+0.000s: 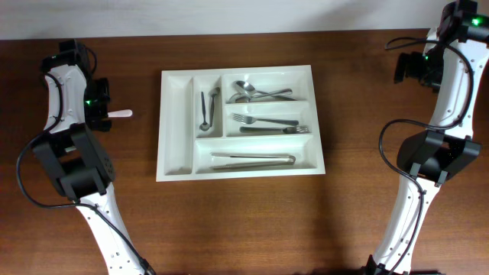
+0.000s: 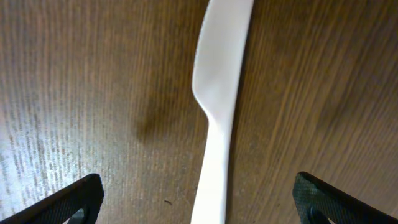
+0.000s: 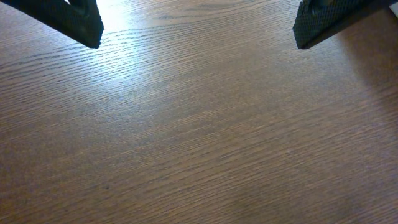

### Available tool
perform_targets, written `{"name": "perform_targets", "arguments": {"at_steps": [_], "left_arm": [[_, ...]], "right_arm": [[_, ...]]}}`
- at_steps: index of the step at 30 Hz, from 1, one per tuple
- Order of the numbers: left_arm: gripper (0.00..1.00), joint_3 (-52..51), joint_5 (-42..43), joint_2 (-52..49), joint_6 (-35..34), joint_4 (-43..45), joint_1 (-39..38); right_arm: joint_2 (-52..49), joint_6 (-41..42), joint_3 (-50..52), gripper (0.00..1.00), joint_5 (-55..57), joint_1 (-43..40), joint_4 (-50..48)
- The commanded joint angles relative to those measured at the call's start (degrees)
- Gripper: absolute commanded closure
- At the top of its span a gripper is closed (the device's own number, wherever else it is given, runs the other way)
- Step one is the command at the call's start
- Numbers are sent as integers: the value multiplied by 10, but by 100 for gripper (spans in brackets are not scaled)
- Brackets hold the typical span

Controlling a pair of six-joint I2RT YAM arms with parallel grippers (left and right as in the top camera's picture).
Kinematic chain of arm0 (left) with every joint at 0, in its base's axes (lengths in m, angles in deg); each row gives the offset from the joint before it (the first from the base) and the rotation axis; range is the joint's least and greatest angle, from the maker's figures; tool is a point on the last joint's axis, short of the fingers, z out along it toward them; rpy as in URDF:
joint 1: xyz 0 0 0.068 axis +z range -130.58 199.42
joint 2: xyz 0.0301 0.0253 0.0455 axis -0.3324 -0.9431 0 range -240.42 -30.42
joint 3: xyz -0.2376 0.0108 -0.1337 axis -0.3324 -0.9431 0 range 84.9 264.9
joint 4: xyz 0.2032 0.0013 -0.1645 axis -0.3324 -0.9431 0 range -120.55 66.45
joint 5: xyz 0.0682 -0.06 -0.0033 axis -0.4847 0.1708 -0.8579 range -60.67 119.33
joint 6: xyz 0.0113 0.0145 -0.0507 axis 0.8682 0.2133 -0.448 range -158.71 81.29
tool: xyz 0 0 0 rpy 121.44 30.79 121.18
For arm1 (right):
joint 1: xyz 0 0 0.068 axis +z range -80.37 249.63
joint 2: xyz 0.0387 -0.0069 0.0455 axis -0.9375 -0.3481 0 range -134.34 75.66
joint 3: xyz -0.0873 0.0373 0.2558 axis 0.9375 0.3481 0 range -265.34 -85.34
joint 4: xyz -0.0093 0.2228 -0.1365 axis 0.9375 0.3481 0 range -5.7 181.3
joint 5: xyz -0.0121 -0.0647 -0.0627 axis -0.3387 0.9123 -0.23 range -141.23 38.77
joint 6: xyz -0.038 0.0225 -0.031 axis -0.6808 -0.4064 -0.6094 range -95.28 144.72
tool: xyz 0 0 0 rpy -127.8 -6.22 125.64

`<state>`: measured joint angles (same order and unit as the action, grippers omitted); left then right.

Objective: Pack container
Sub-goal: 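Move the left gripper over the white plastic knife left of the tray, then align the left gripper along the plastic knife's handle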

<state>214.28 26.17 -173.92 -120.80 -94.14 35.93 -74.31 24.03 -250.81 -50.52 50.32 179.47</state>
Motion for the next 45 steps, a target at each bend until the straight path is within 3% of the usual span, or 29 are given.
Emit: {"name": "perform_targets", "arguments": {"at_steps": [1,19,35,45], "left_arm": [[1,10,4,-19,-6,6,3],[1,10,29,-39,-8,-15,5],[1,10,45,-39,-20,-129,28],[1,10,-6,-39,84,-147,41]], "right_arm": [[13,-4,3,1,-3,-2,0],[13,-4,3,1,-3,-2,0],[13,-4,3,1,-3,-2,0],[13,-4,3,1,-3,-2,0]]}}
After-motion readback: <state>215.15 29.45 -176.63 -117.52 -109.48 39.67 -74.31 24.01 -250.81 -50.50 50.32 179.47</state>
